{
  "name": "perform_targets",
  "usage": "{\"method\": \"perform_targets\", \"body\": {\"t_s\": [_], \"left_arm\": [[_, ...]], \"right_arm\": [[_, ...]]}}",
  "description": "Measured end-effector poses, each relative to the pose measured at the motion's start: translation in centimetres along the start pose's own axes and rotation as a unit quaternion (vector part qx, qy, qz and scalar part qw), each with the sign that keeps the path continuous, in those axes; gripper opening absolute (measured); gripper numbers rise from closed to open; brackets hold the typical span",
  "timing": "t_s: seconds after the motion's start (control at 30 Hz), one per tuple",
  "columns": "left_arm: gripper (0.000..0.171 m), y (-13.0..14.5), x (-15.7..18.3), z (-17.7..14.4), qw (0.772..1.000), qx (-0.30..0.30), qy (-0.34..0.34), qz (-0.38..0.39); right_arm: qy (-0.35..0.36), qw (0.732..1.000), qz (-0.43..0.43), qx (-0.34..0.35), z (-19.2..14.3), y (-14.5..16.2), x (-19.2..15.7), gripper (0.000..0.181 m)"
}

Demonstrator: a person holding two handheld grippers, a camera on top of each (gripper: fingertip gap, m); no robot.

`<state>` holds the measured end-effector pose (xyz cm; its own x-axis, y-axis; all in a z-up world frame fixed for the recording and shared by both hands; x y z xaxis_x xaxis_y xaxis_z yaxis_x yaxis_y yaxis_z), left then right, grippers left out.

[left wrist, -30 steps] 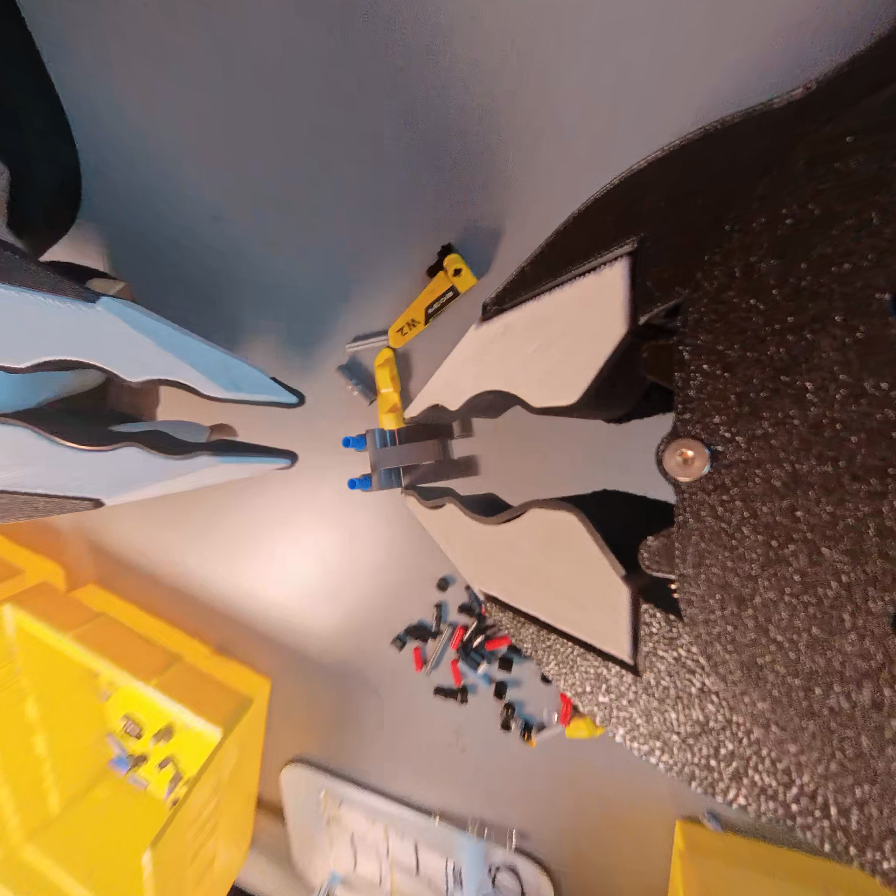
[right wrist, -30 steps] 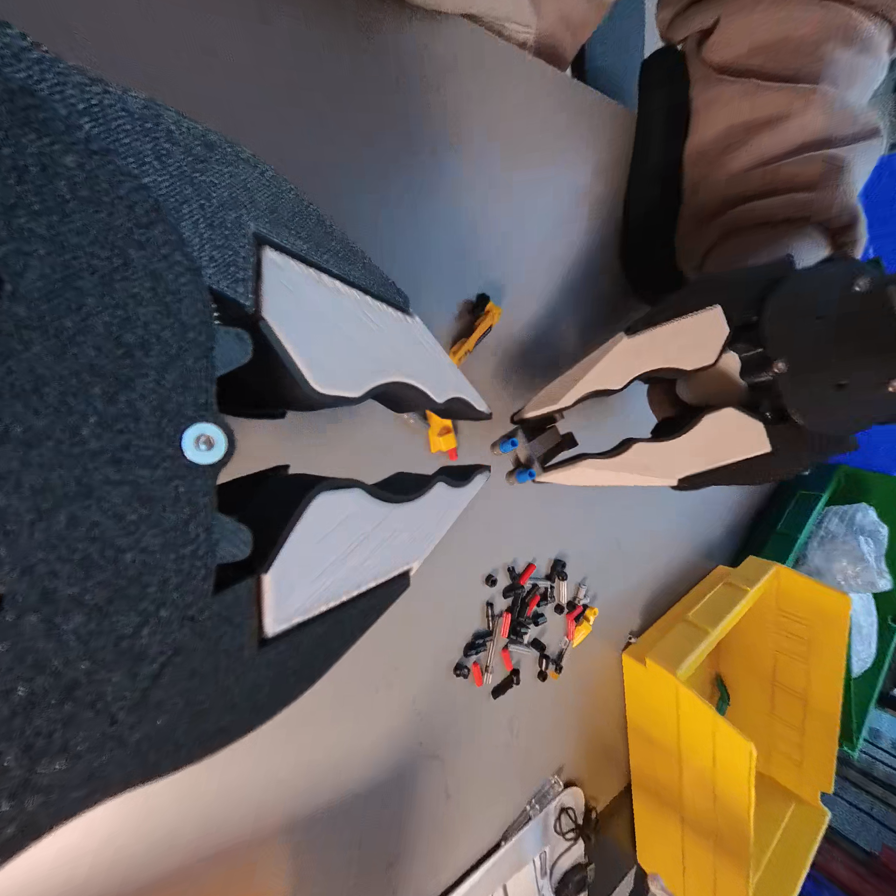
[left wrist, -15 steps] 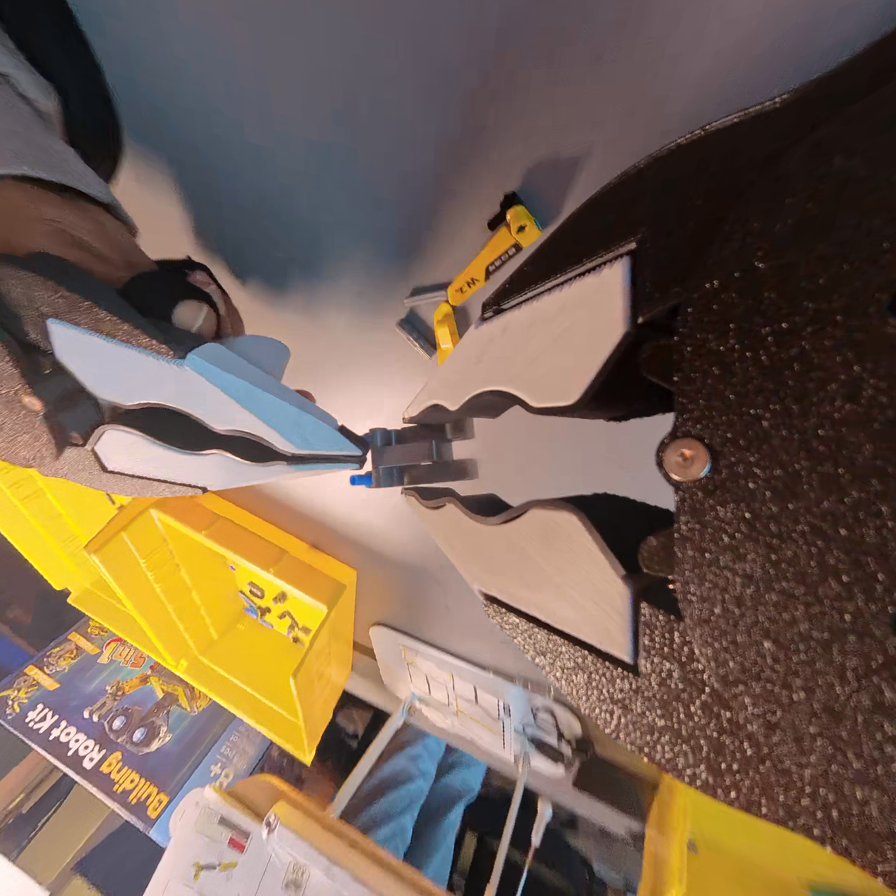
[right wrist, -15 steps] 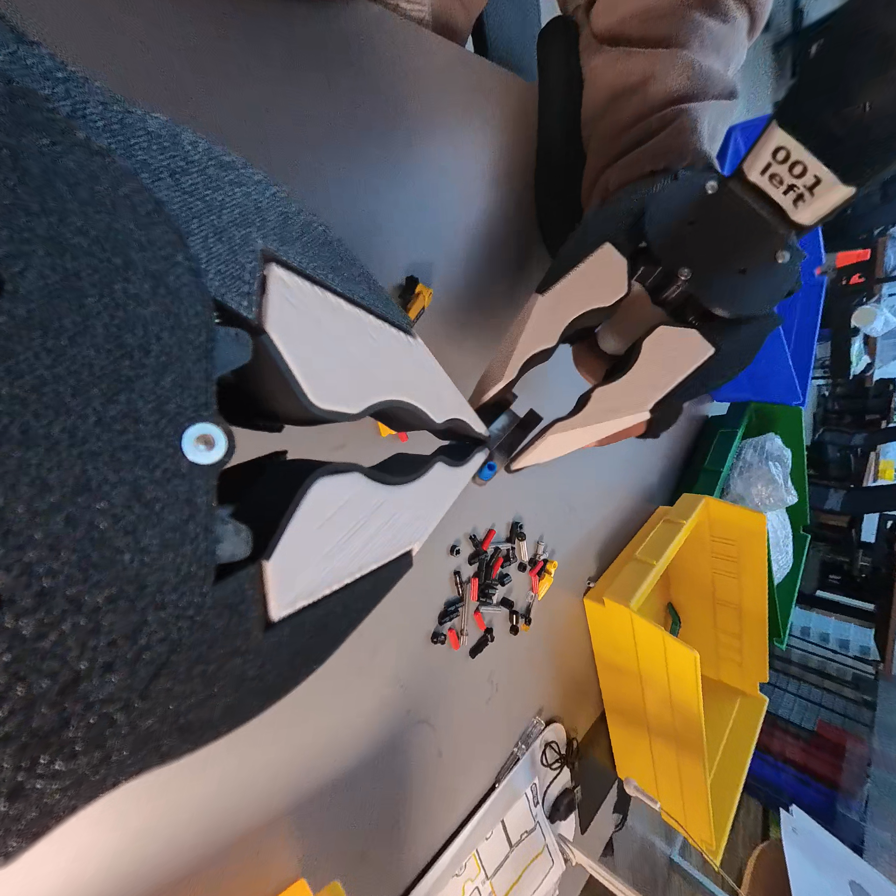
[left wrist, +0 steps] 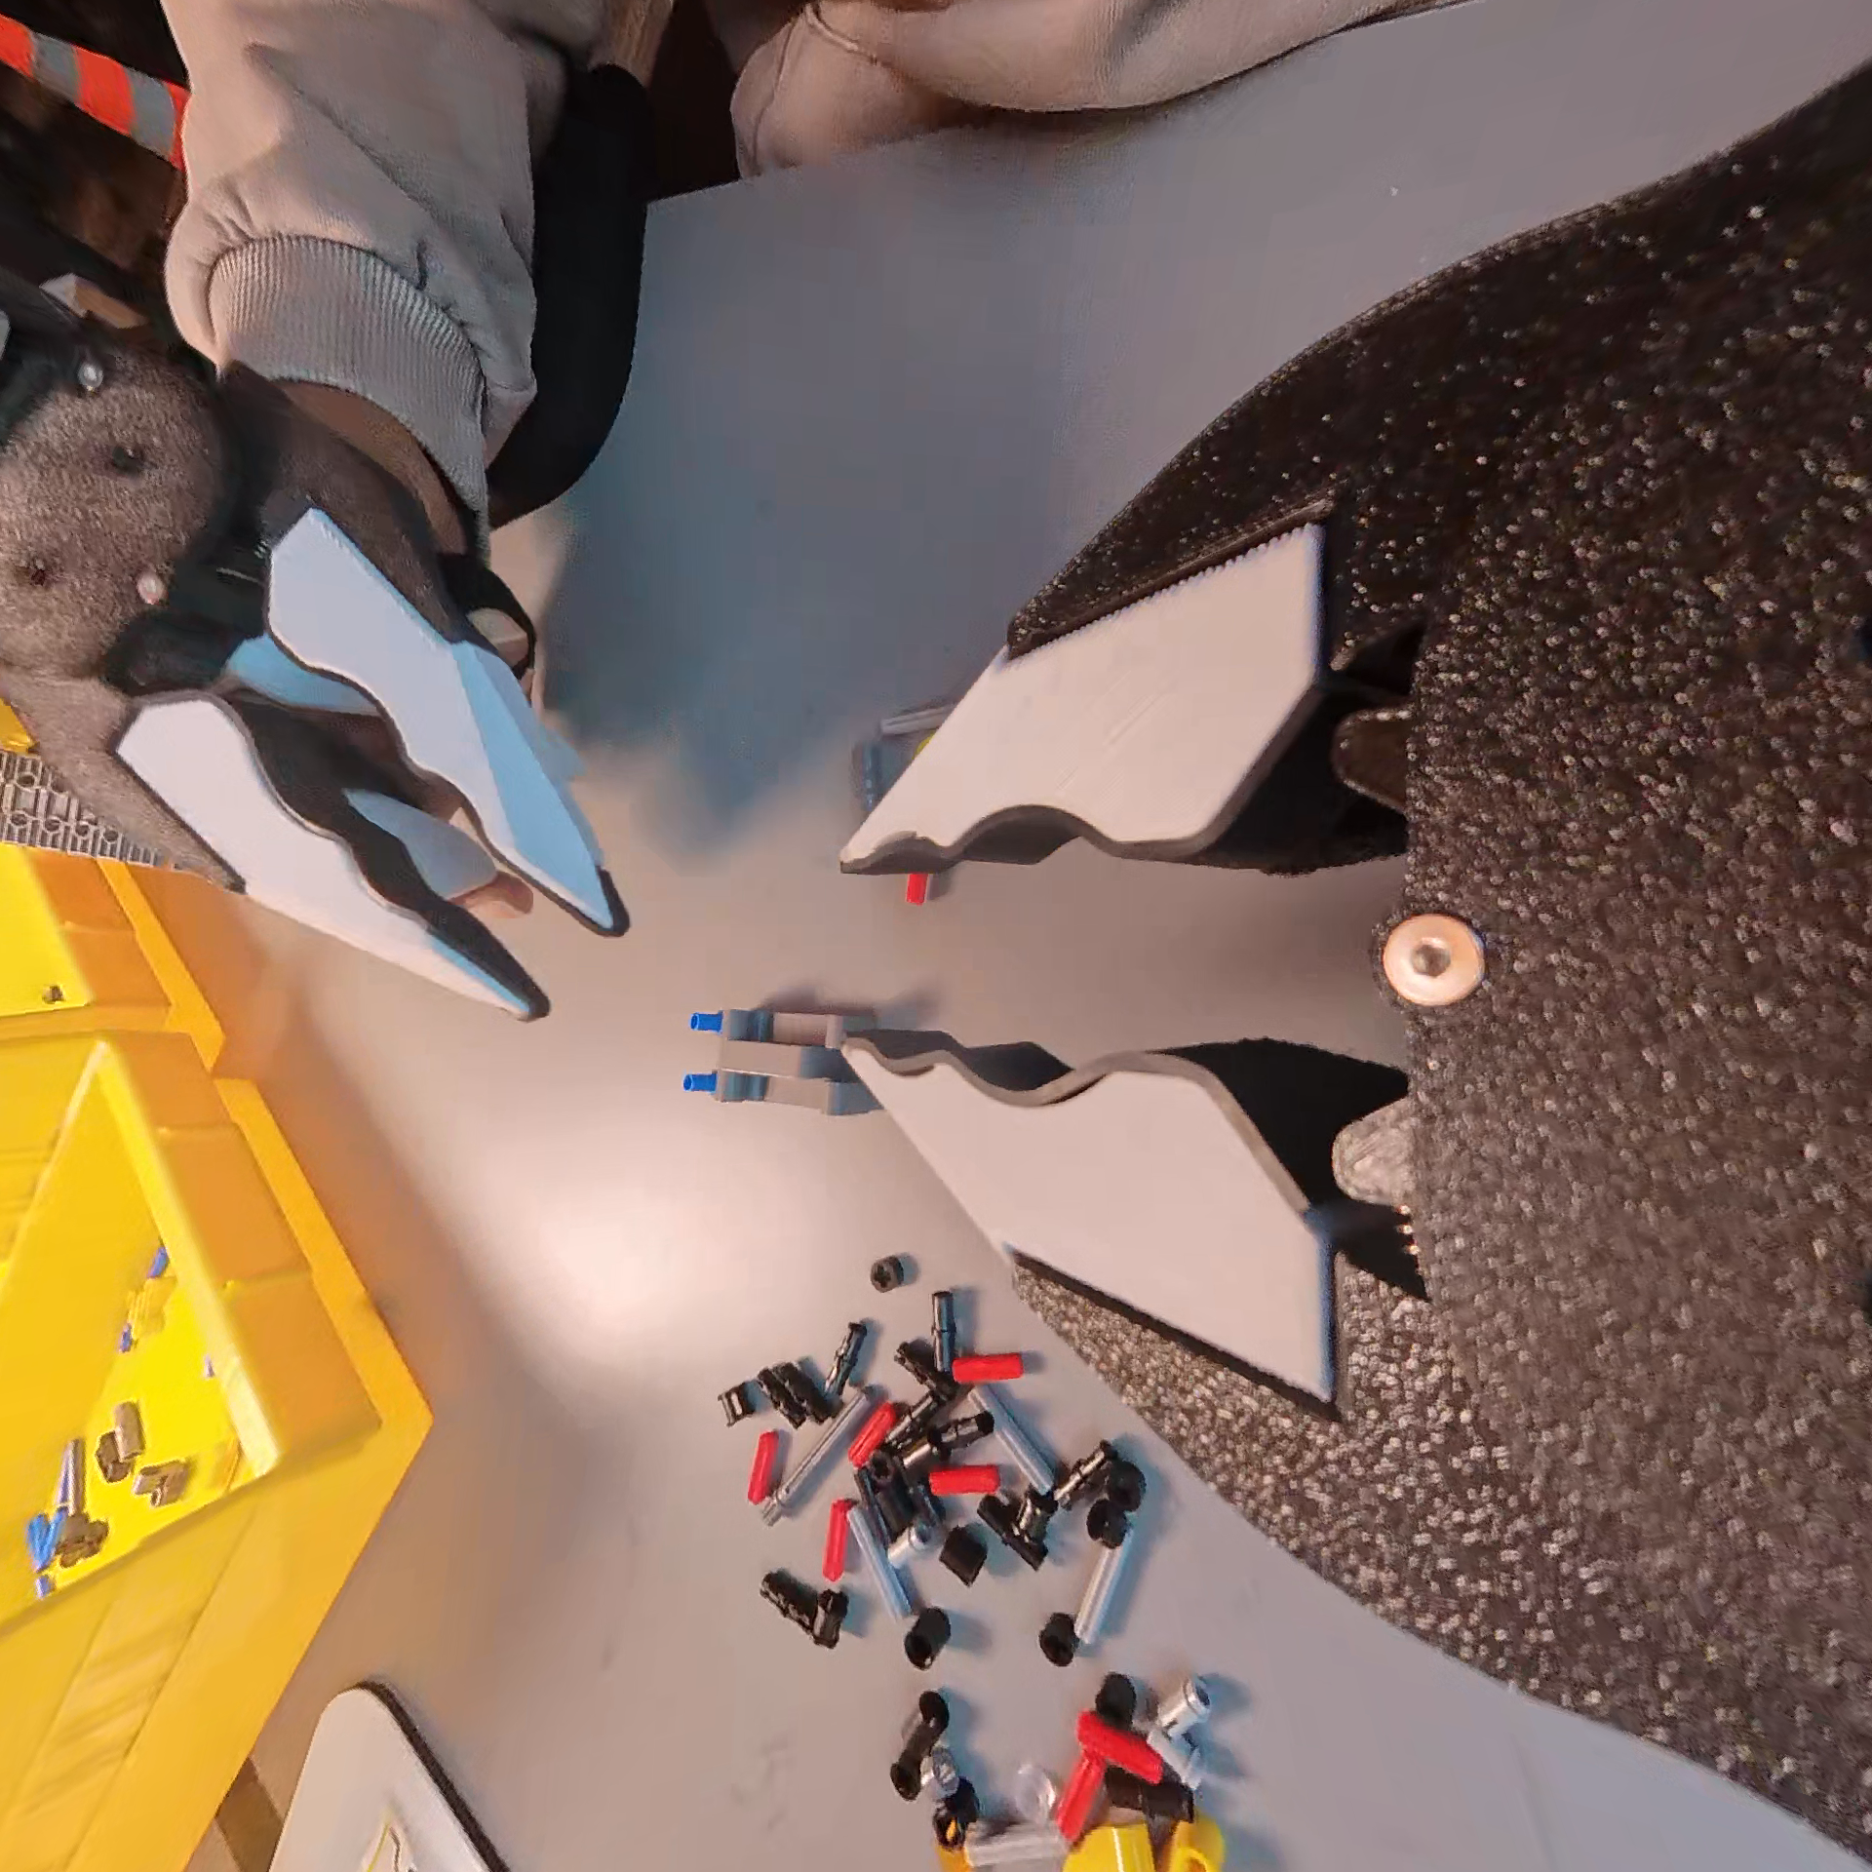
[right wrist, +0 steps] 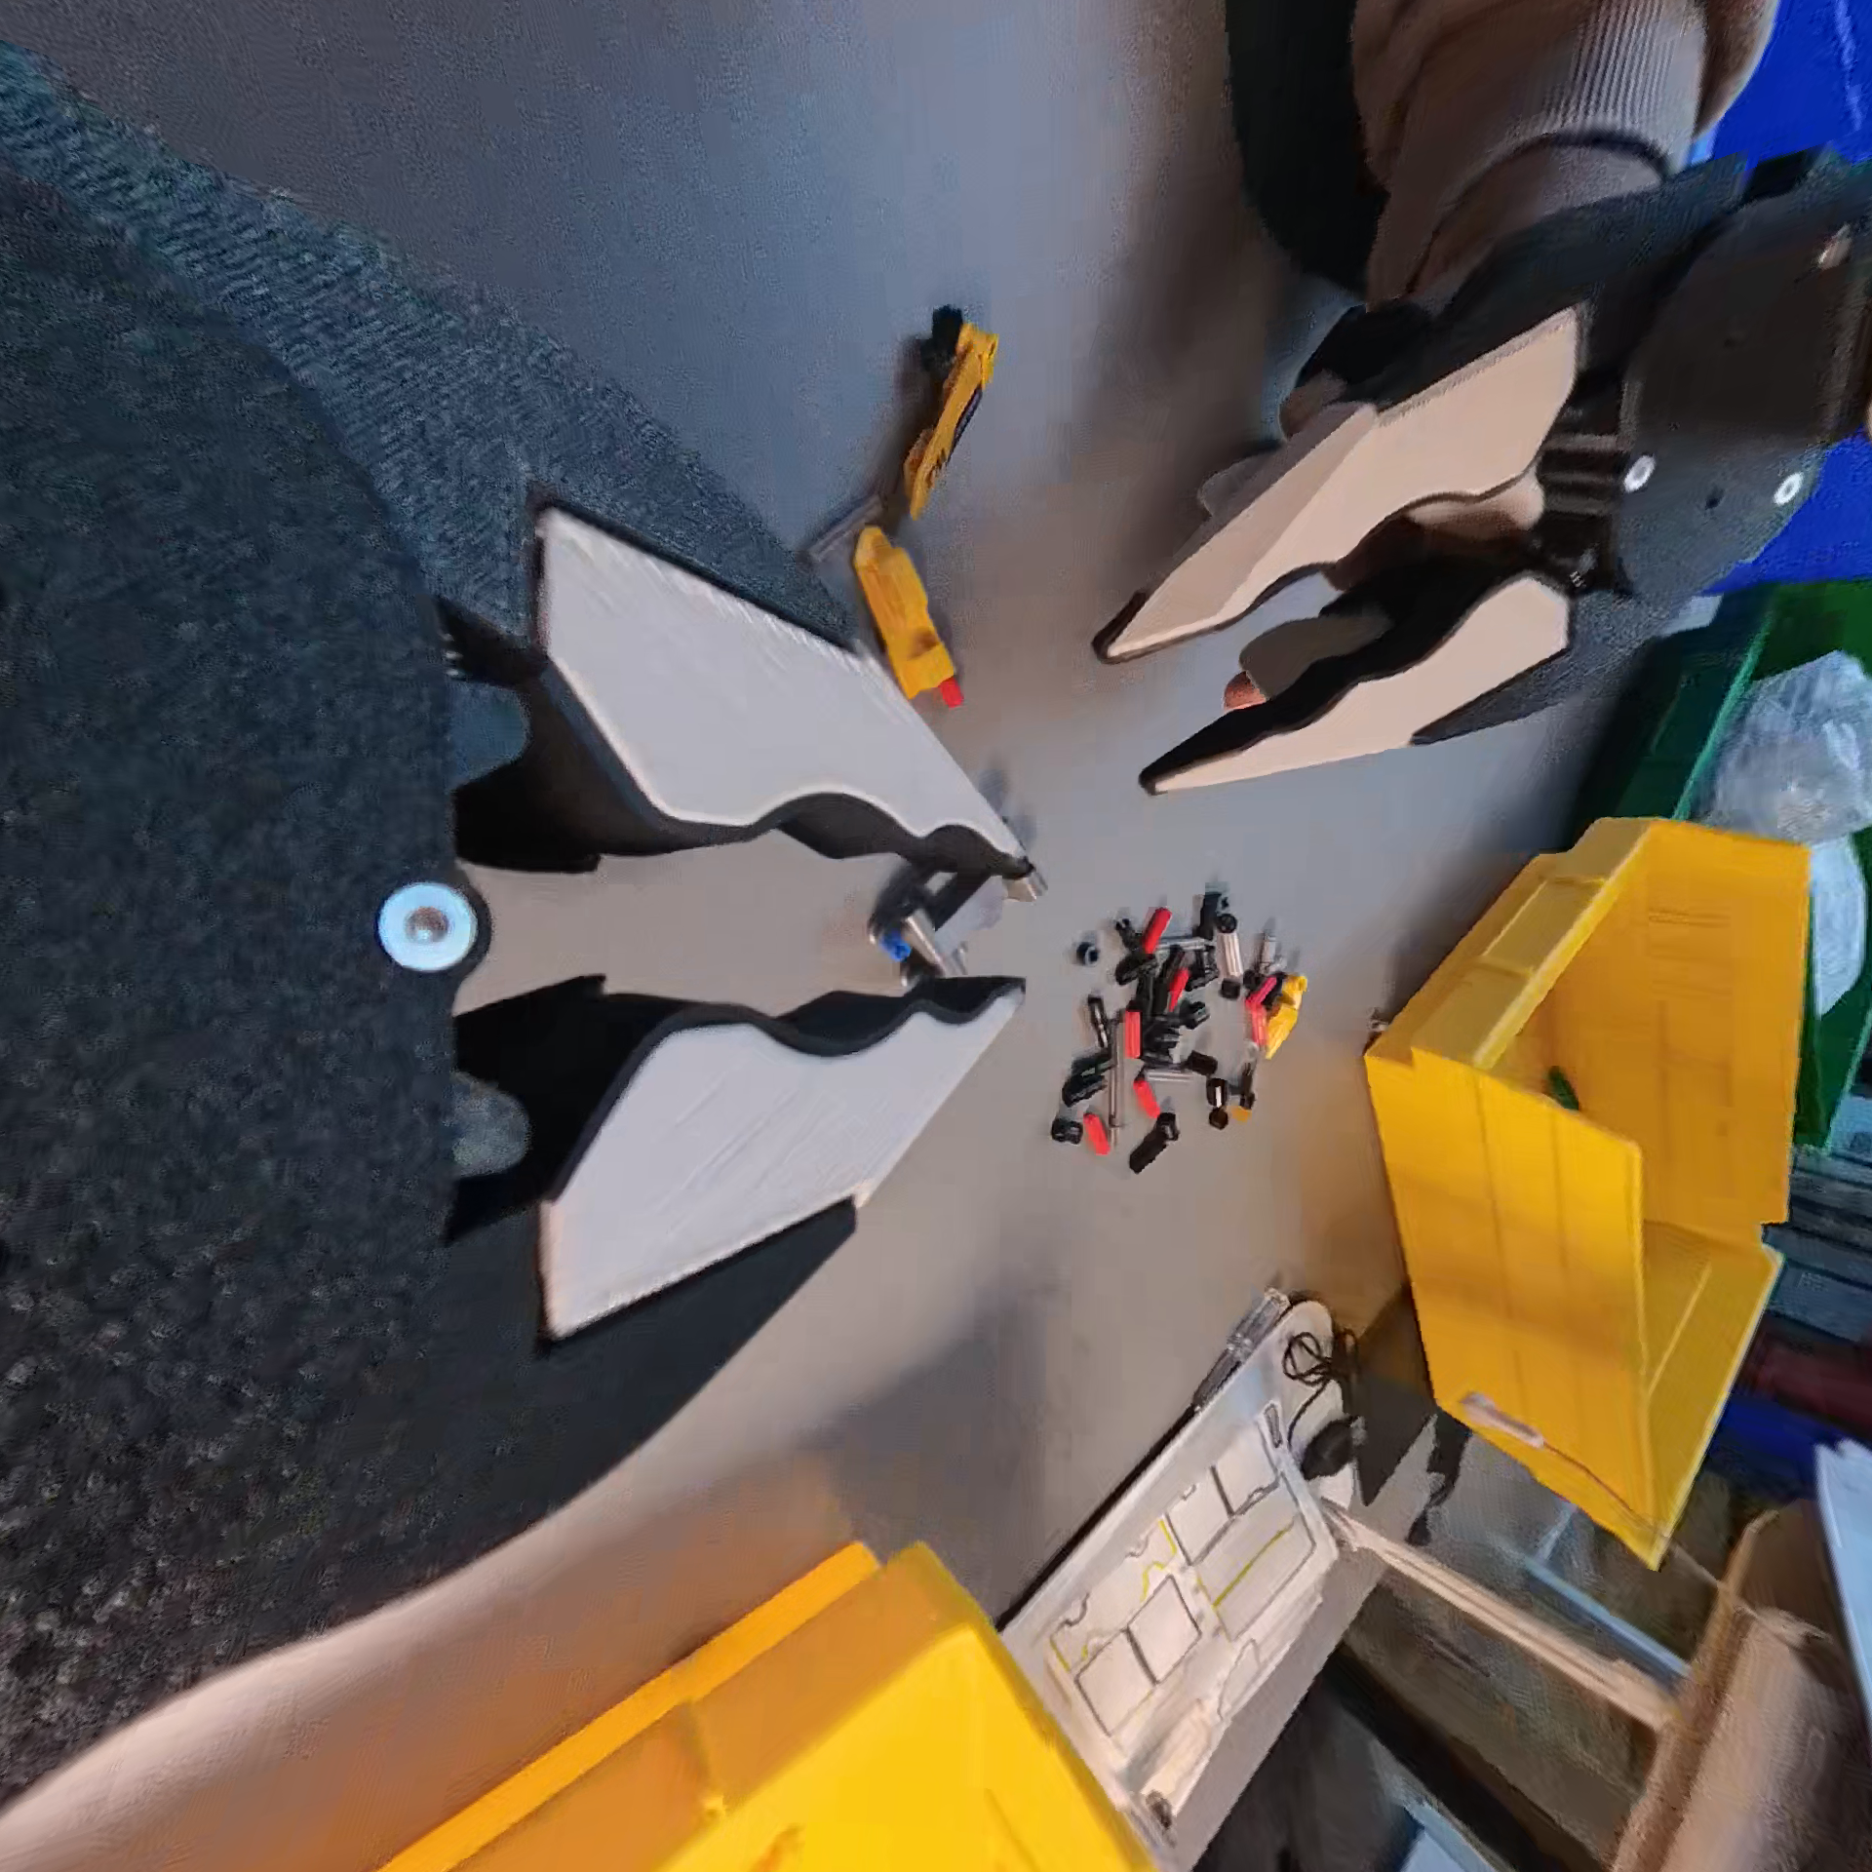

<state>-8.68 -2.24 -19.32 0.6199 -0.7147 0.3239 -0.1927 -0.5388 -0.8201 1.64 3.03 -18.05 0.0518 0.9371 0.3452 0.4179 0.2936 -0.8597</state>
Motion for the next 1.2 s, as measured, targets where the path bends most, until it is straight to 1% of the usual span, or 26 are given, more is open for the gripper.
{"method": "perform_targets", "body": {"t_s": [0.07, 0.13, 0.23, 0.27, 0.3, 0.33, 0.43, 0.53, 0.63, 0.7, 0.73, 0.8, 0.83, 0.93, 1.0, 1.03, 1.07, 1.1, 1.13, 1.2], "left_arm": [[0.03, 0.0, -0.3, 0.0, 1.0, 0.0, -0.011, 0.001], [0.03, -0.1, -0.6, -0.1, 1.0, 0.003, -0.02, -0.002], [0.03, -0.4, -1.0, -0.3, 1.0, 0.012, -0.026, -0.009], [0.03, -0.4, -1.0, -0.4, 1.0, 0.014, -0.026, -0.011], [0.03, -0.4, -1.1, -0.5, 0.999, 0.014, -0.025, -0.013], [0.03, -0.4, -1.1, -0.5, 0.999, 0.016, -0.025, -0.017], [0.03, -0.5, -1.2, -0.5, 0.999, 0.017, -0.022, -0.026], [0.033, -0.8, -1.1, -0.7, 0.997, 0.034, 0.004, -0.063], [0.043, -1.4, -0.8, -1.1, 0.99, 0.057, 0.058, -0.119], [0.05, -1.7, -0.2, -1.3, 0.982, 0.061, 0.103, -0.145], [0.051, -1.7, 0.2, -1.3, 0.979, 0.058, 0.124, -0.152], [0.038, -1.5, 1.5, -1.3, 0.973, 0.042, 0.169, -0.149], [0.031, -1.5, 2.1, -1.1, 0.972, 0.038, 0.181, -0.143], [0.019, -1.5, 2.7, -0.8, 0.975, 0.037, 0.181, -0.125], [0.016, -1.5, 2.7, -0.8, 0.978, 0.043, 0.172, -0.109], [0.016, -1.6, 2.6, -0.8, 0.981, 0.05, 0.162, -0.095], [0.016, -1.8, 2.5, -0.8, 0.986, 0.058, 0.14, -0.073], [0.016, -1.9, 2.2, -0.8, 0.991, 0.065, 0.106, -0.043], [0.015, -2.0, 1.8, -0.9, 0.995, 0.071, 0.064, -0.006], [0.015, -2.2, 1.3, -1.2, 0.995, 0.079, -0.008, 0.066]], "right_arm": [[-0.007, 0.999, 0.01, -0.037, 0.5, 1.5, 0.3, 0.023], [-0.013, 0.997, 0.005, -0.072, 1.0, 2.3, 0.3, 0.026], [-0.037, 0.99, -0.004, -0.135, 2.1, 3.4, -0.4, 0.026], [-0.045, 0.989, -0.012, -0.143, 2.4, 3.6, -0.8, 0.025], [-0.04, 0.988, -0.027, -0.145, 2.6, 3.5, -0.8, 0.019], [-0.039, 0.988, -0.037, -0.146, 2.8, 3.4, -0.9, 0.009], [-0.045, 0.988, -0.061, -0.137, 3.0, 3.1, -1.2, 0.005], [-0.028, 0.985, -0.146, -0.083, 2.6, 1.7, -1.6, 0.005], [-0.003, 0.965, -0.261, -0.006, 1.6, -0.7, -2.8, 0.005], [0.016, 0.949, -0.315, 0.027, 1.1, -1.9, -3.6, 0.005], [0.026, 0.941, -0.337, 0.037, 0.8, -2.4, -3.9, 0.005], [0.048, 0.919, -0.387, 0.051, 0.5, -3.1, -4.4, 0.005], [0.058, 0.908, -0.412, 0.054, 0.4, -3.3, -4.6, 0.005], [0.072, 0.88, -0.465, 0.059, 0.2, -3.6, -5.5, 0.005], [0.078, 0.873, -0.477, 0.058, 0.2, -3.7, -5.7, 0.004], [0.08, 0.875, -0.474, 0.059, 0.2, -3.7, -5.7, 0.004], [0.079, 0.883, -0.458, 0.059, 0.2, -3.7, -5.4, 0.004], [0.074, 0.901, -0.423, 0.065, 0.2, -3.7, -5.1, 0.003], [0.063, 0.924, -0.368, 0.077, 0.0, -3.8, -4.6, 0.007], [0.013, 0.968, -0.23, 0.102, -0.4, -3.8, -3.8, 0.016]]}}
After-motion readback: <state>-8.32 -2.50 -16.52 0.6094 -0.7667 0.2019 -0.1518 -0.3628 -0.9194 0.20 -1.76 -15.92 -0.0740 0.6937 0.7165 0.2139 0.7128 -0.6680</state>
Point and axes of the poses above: each gripper's, where its closed fingertips meet, z out along the fingers, y out of its underside, x = y × z across the jaws, the point moved 4 cm from there along -z, back along the fingers, and after that the axes turned 13 degrees about -z, right-handed, at the moved point
